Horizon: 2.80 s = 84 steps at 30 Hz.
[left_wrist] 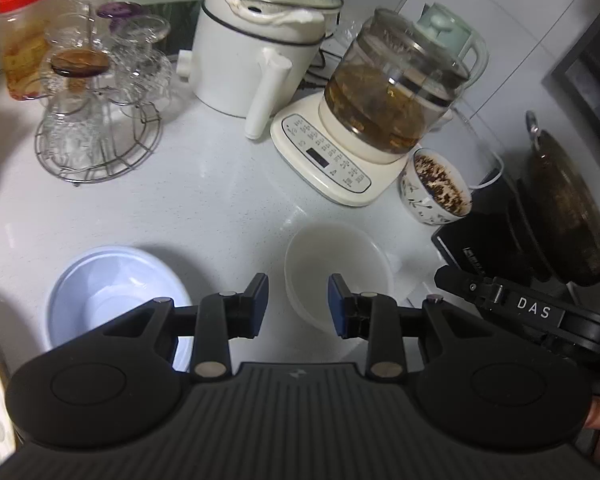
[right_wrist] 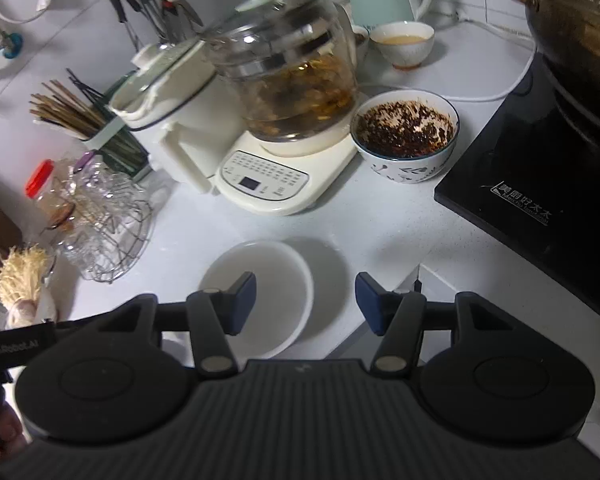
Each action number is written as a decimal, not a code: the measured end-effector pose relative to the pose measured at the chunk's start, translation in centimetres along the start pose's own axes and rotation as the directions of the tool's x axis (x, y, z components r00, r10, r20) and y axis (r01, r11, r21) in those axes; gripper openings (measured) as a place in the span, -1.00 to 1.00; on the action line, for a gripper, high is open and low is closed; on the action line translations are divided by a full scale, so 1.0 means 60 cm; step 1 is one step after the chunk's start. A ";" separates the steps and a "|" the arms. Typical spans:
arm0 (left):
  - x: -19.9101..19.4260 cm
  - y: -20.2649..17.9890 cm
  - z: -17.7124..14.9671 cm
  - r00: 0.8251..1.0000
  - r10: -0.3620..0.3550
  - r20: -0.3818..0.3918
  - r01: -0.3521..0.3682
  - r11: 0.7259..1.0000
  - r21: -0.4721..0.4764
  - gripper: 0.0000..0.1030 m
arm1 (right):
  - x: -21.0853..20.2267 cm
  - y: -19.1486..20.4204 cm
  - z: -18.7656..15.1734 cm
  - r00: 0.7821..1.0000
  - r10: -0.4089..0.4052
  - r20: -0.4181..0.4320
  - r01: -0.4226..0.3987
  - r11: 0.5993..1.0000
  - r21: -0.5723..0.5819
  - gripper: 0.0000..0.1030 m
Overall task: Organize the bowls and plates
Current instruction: 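Move both grippers to the white ceramic bowl, then close both grippers on the rim of the white ceramic bowl, then carry the white bowl with both grippers over the light blue bowl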
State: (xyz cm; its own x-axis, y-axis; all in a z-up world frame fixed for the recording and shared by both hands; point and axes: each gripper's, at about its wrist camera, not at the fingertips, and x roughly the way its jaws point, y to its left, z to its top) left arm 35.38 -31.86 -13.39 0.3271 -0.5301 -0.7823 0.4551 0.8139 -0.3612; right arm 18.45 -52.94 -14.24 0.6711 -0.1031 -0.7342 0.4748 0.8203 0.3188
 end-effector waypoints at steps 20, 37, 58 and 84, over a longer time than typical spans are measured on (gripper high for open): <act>0.154 0.014 -0.001 0.999 -0.003 -0.046 0.003 1.000 -0.011 -0.58 | 0.129 -0.023 -0.006 0.989 0.103 -0.109 -0.103 0.995 0.006 -0.58; 0.113 -0.009 -0.006 0.999 -0.034 -0.017 0.034 0.999 -0.025 -0.80 | 0.089 -0.023 -0.010 0.986 0.141 -0.086 -0.141 0.990 0.007 -0.71; -0.044 -0.054 -0.007 0.999 -0.025 0.025 0.027 0.998 -0.051 -0.79 | -0.049 0.012 0.009 0.980 0.184 -0.069 -0.186 0.982 -0.026 -0.71; -0.143 0.029 -0.014 0.991 0.100 0.092 -0.090 0.990 -0.109 -0.79 | -0.050 0.123 0.002 0.945 0.324 -0.053 -0.328 0.930 -0.166 -0.67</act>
State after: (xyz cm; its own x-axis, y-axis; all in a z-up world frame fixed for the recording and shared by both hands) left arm 32.70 -25.69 -7.72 0.4457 -0.4656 -0.7645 0.3310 0.8793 -0.3426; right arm 20.02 -46.64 -9.64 0.7576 0.1983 -0.6218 0.1267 0.8899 0.4381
